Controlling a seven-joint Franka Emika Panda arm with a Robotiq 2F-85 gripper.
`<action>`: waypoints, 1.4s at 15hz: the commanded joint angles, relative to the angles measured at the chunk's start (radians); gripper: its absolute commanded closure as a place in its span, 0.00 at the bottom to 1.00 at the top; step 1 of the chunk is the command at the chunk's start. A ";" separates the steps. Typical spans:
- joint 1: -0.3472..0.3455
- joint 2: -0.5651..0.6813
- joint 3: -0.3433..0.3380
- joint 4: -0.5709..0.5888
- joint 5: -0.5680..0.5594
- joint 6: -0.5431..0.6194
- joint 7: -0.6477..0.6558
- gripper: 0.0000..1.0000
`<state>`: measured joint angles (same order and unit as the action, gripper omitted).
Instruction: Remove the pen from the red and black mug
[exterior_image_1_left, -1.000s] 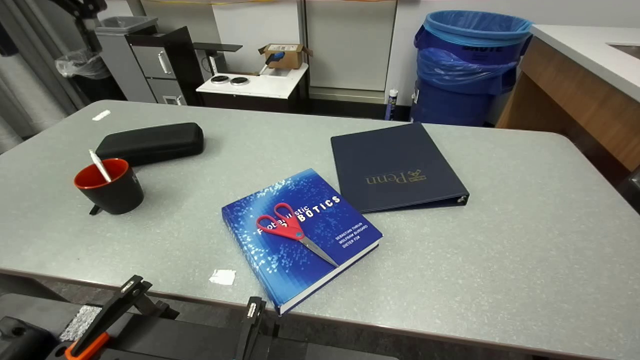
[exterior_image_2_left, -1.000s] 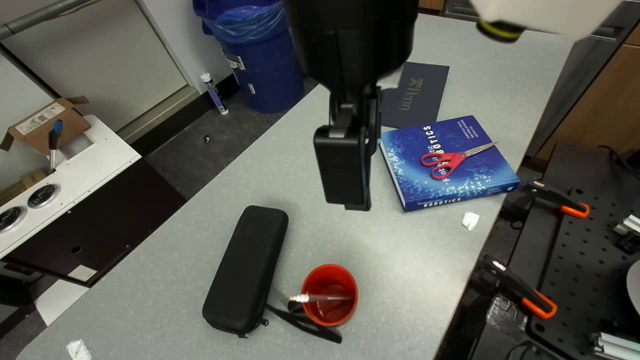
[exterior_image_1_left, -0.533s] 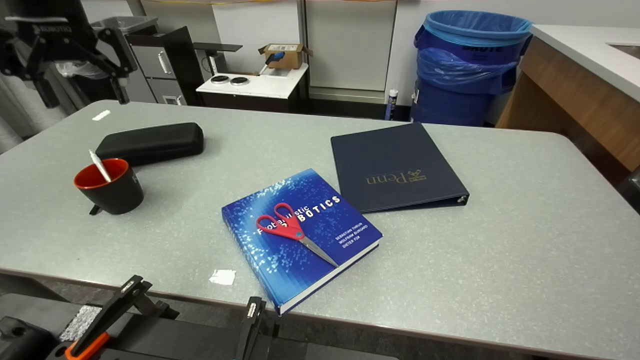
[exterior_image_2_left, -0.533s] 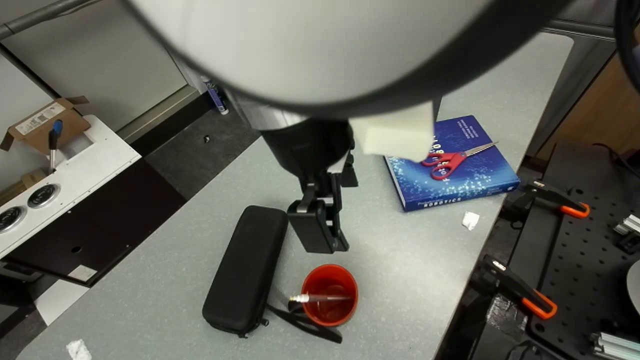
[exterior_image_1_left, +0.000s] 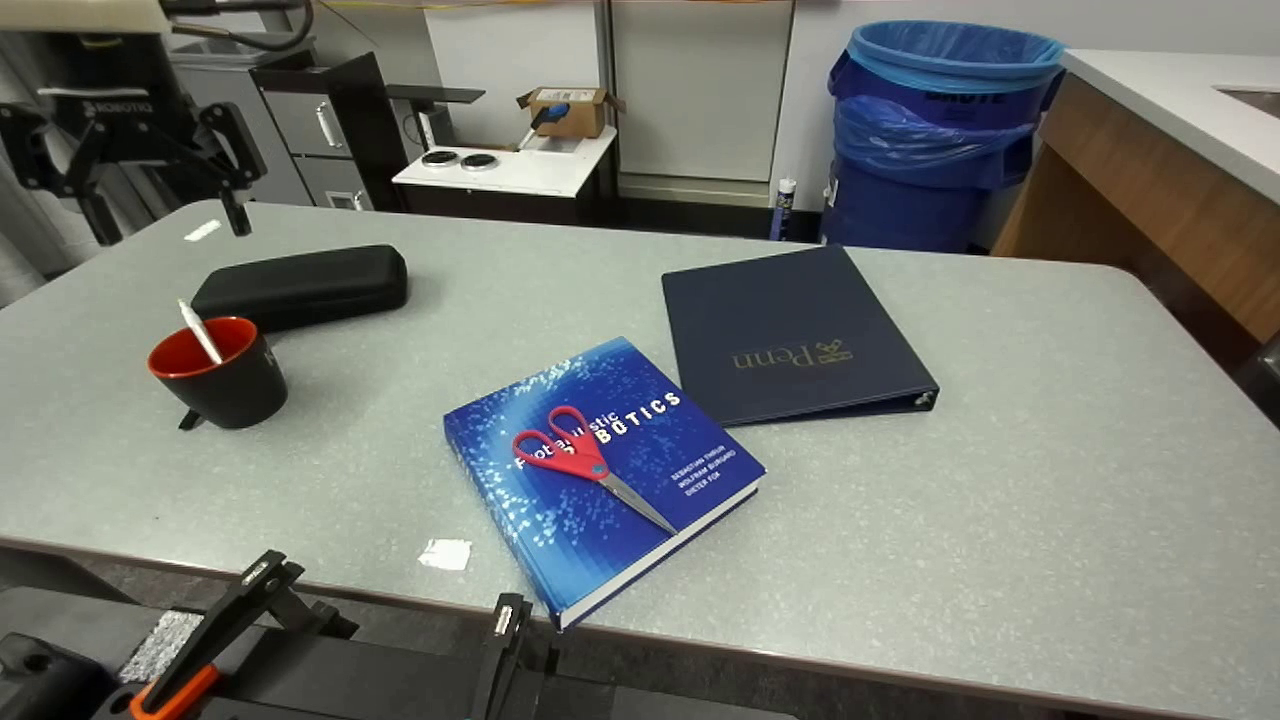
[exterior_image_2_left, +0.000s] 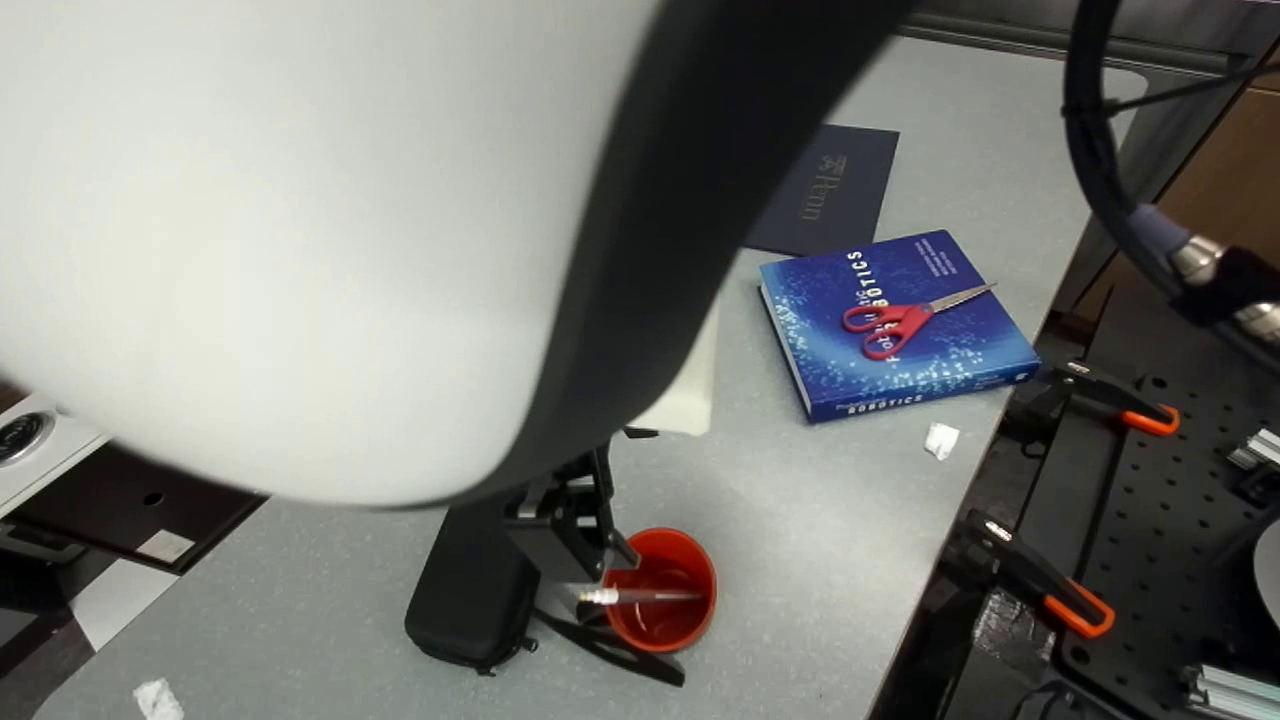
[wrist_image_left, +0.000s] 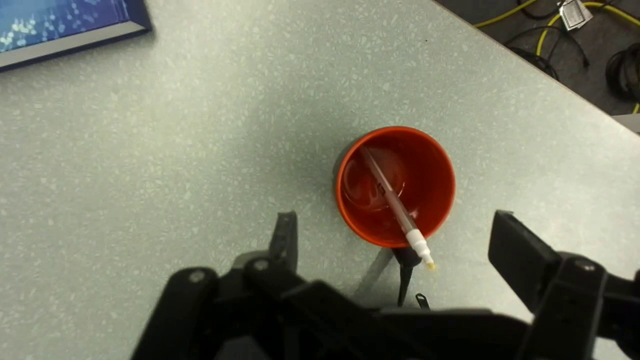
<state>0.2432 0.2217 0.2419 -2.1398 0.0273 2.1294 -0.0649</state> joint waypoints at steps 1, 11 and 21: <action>0.000 0.000 0.000 -0.001 0.000 -0.002 0.000 0.00; 0.040 0.140 0.001 0.094 -0.057 -0.014 0.021 0.00; 0.075 0.255 -0.004 0.192 -0.083 -0.011 0.024 0.00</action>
<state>0.3059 0.4303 0.2440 -2.0029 -0.0326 2.1277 -0.0640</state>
